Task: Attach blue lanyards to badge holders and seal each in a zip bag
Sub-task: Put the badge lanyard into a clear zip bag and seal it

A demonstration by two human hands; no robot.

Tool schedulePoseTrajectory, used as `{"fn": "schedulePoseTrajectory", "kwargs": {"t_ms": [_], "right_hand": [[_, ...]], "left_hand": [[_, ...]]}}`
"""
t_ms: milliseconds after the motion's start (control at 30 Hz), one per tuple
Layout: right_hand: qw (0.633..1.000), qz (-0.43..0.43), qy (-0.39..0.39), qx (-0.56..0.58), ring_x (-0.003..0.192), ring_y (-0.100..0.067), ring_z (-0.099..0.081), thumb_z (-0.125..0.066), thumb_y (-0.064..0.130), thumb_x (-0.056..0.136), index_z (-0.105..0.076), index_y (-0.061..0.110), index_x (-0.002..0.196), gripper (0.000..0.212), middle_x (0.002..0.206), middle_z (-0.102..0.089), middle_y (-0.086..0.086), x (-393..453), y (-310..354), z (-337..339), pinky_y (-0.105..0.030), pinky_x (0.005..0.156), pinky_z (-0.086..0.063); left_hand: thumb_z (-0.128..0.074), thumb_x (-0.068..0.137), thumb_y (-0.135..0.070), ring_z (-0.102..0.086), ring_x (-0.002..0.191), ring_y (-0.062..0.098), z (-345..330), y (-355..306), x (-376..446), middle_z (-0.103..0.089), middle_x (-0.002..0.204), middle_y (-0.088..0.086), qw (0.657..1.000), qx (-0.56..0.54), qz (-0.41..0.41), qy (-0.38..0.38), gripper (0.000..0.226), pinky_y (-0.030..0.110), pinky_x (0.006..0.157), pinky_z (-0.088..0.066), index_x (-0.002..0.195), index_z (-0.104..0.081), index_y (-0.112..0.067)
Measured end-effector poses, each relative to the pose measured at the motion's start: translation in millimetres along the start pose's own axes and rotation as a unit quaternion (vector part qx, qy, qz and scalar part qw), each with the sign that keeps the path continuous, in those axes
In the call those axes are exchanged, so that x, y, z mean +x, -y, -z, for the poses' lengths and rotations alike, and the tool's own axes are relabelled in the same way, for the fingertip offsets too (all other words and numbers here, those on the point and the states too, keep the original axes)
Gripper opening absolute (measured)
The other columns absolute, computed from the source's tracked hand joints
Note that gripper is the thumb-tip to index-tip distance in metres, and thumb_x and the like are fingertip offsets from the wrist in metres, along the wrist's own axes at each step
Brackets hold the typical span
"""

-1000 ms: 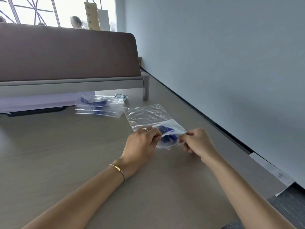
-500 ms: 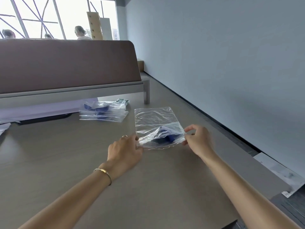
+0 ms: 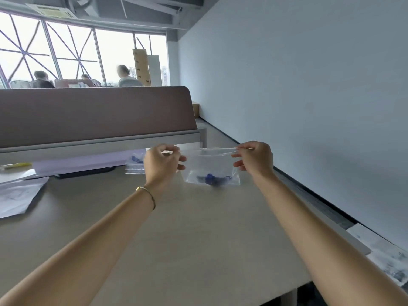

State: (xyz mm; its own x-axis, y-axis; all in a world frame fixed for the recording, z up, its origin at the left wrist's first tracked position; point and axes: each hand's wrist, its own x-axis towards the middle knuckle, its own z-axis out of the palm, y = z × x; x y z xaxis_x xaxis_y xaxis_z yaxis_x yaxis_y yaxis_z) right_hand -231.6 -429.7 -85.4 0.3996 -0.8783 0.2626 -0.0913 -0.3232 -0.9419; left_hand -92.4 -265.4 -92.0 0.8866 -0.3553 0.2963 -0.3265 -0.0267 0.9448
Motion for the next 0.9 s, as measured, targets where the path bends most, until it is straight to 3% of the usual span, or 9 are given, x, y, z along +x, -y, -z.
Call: {"fn": "schedulePoseTrajectory", "kwargs": {"t_ms": [267,733,900], "right_hand": [[0.995,0.039,-0.006,0.089,0.059,-0.023,-0.074,-0.059,0.013,0.089,-0.069,0.014,0.089,0.010,0.067,-0.076,-0.002,-25,53,3,-0.031,0.060,-0.058],[0.982,0.103,0.026,0.158,0.064,-0.030,-0.075,-0.055,0.008,0.085,-0.071,0.002,0.092,0.018,0.068,-0.076,-0.007,-93,119,10,-0.038,0.065,-0.062],[0.983,0.087,0.063,0.152,0.057,-0.027,-0.073,-0.055,0.005,0.084,-0.071,-0.001,0.094,0.019,0.065,-0.075,-0.011,-106,116,5,-0.032,0.059,-0.061]], "left_hand": [[-0.059,0.089,-0.006,-0.073,0.057,0.021,44,-63,-18,-0.077,0.073,-0.001,0.994,-0.048,-0.087,-0.039,0.014,0.025,0.041,-0.043,0.088,-0.071,-0.012],[-0.059,0.089,-0.016,-0.074,0.057,0.022,118,-110,-74,-0.076,0.069,0.003,0.983,-0.064,-0.141,-0.100,0.014,0.020,0.039,-0.040,0.092,-0.071,-0.008],[-0.056,0.087,-0.013,-0.074,0.059,0.021,132,-101,-85,-0.076,0.070,0.004,0.985,-0.062,-0.125,-0.104,0.014,0.021,0.042,-0.040,0.092,-0.069,-0.011]]}}
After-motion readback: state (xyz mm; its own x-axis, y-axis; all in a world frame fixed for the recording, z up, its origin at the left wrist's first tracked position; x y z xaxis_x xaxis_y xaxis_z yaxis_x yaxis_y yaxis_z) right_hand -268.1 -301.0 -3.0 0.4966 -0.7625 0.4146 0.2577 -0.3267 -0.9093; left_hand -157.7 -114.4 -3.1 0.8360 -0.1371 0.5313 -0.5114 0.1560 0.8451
